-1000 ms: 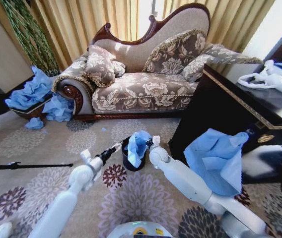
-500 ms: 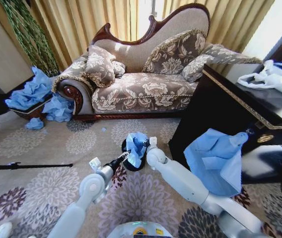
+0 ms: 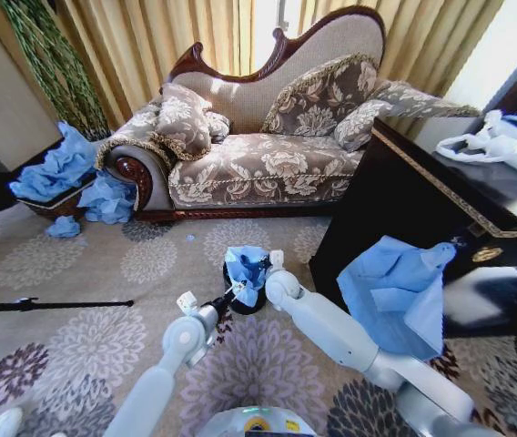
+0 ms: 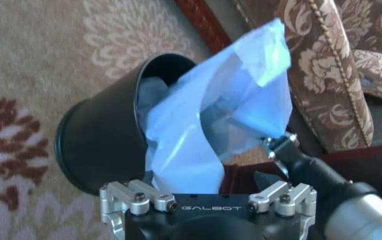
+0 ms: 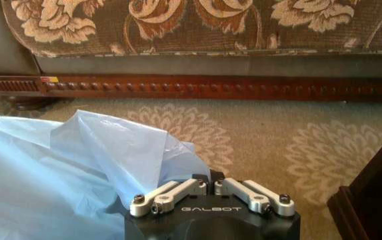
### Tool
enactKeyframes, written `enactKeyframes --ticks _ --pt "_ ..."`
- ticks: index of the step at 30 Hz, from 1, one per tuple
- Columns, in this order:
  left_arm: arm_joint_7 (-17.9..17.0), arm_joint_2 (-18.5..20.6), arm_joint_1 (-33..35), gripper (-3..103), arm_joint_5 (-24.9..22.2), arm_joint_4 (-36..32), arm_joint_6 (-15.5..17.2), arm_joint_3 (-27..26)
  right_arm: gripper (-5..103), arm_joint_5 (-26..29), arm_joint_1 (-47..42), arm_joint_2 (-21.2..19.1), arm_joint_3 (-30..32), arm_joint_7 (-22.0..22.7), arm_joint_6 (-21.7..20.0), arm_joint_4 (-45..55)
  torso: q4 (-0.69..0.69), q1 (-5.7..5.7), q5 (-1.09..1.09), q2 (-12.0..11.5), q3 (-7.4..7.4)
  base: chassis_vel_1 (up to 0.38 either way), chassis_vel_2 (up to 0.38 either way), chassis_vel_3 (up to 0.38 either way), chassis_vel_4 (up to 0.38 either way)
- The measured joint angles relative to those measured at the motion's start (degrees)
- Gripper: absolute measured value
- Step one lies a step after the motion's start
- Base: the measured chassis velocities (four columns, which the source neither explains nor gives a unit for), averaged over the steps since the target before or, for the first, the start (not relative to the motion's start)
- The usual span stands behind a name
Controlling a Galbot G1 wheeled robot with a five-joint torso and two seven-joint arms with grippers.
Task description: Place a garbage bag over the trash bin.
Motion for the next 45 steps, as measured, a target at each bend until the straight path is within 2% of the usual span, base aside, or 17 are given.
enactKeyframes --ticks 2,4,7,10,11,14,16,19,22,23,24,26,28,31,38,45 --pt "-0.3 -0.2 0.0 101 -0.4 0.0 -0.1 0.2 0 0.0 0.0 0.0 0.0 0.0 0.0 -0.1 0.00 0.00 0.00 0.0 0.00 0.000 0.000 0.000 0.000" --pt "-0.5 -0.3 0.1 92 -0.7 0.2 -0.3 0.3 0 0.1 0.1 0.1 -0.1 0.0 0.0 -0.2 0.01 0.00 0.00 0.0 0.00 0.000 0.000 0.000 0.000" --pt "-0.5 -0.3 -0.1 86 -0.7 0.6 -0.7 0.3 0 0.1 0.2 0.2 -0.1 -0.1 0.0 -0.5 0.01 0.00 0.00 0.0 0.00 0.000 0.000 0.000 0.000" --pt "-0.6 -0.5 -0.4 71 -0.7 0.8 -1.2 0.3 0 0.0 0.2 0.4 -0.1 -0.2 0.1 -0.8 0.01 0.00 0.00 0.0 0.00 0.000 0.000 0.000 0.000" --pt "-0.6 -0.5 -0.4 71 -0.7 0.8 -1.2 0.3 0 0.0 0.2 0.4 -0.1 -0.2 0.1 -0.8 0.01 0.00 0.00 0.0 0.00 0.000 0.000 0.000 0.000" --pt "-0.6 -0.5 -0.5 54 -0.7 0.9 -1.3 0.2 0 0.0 0.3 0.6 -0.1 -0.2 0.1 -1.2 0.01 0.00 0.00 0.0 0.00 0.000 0.000 0.000 0.000" --pt "-0.5 -0.5 -0.5 54 -0.7 1.2 -1.4 0.1 0 0.0 0.3 0.6 -0.1 -0.2 0.1 -1.2 0.01 0.00 0.00 0.0 0.00 0.000 0.000 0.000 0.000" --pt "-0.4 -0.7 -0.4 38 -0.6 1.7 -1.4 -0.2 0 0.0 0.3 0.6 -0.1 -0.2 0.1 -1.2 0.01 0.00 0.00 0.0 0.00 0.000 0.000 0.000 0.000" --pt "-0.4 -0.9 -0.4 32 -0.6 1.9 -1.5 -0.3 0 0.0 0.3 0.6 -0.1 -0.2 0.1 -1.2 0.01 0.00 0.00 0.0 0.00 0.000 0.000 0.000 0.000" --pt "-0.3 -1.0 -0.4 22 -0.6 2.0 -1.6 -0.3 0 0.0 0.3 0.5 -0.1 -0.1 0.2 -1.2 0.01 0.00 0.00 0.0 0.00 0.000 0.000 0.000 0.000" --pt "-0.3 -0.9 -0.4 16 -0.6 2.0 -1.7 -0.4 0 0.0 0.3 0.5 -0.1 0.0 0.3 -1.2 0.01 0.00 0.00 0.0 0.00 0.000 0.000 0.000 0.000" --pt "-0.3 -0.9 -0.3 16 -0.6 1.9 -1.7 -0.6 0 0.1 0.3 0.4 -0.1 0.0 0.3 -1.1 0.00 0.00 0.00 0.0 0.00 0.000 0.000 0.000 0.000" --pt "-0.2 -0.3 0.4 5 -0.6 1.0 -1.7 -1.0 0 0.0 0.1 0.3 0.0 0.0 0.4 -1.1 0.01 0.00 0.00 0.0 0.00 0.000 0.000 0.000 0.000" --pt "0.4 0.5 1.0 1 -0.6 0.0 -1.6 -1.6 0 -0.1 -0.2 0.2 0.2 0.1 0.6 -1.1 0.01 0.00 -0.01 0.0 0.00 0.000 0.000 0.000 0.000" --pt "2.2 4.1 1.5 0 -2.0 -3.0 -0.9 -3.8 0 0.4 -0.6 -1.1 1.1 0.8 0.9 0.9 0.01 0.00 -0.01 0.0 0.00 0.000 0.000 0.000 0.000" --pt "4.3 10.8 1.5 0 -4.4 -7.2 -0.1 -7.0 0 2.0 -1.7 -4.7 2.2 1.9 0.7 5.2 0.00 0.00 -0.01 0.0 0.00 0.000 0.000 0.000 0.000"
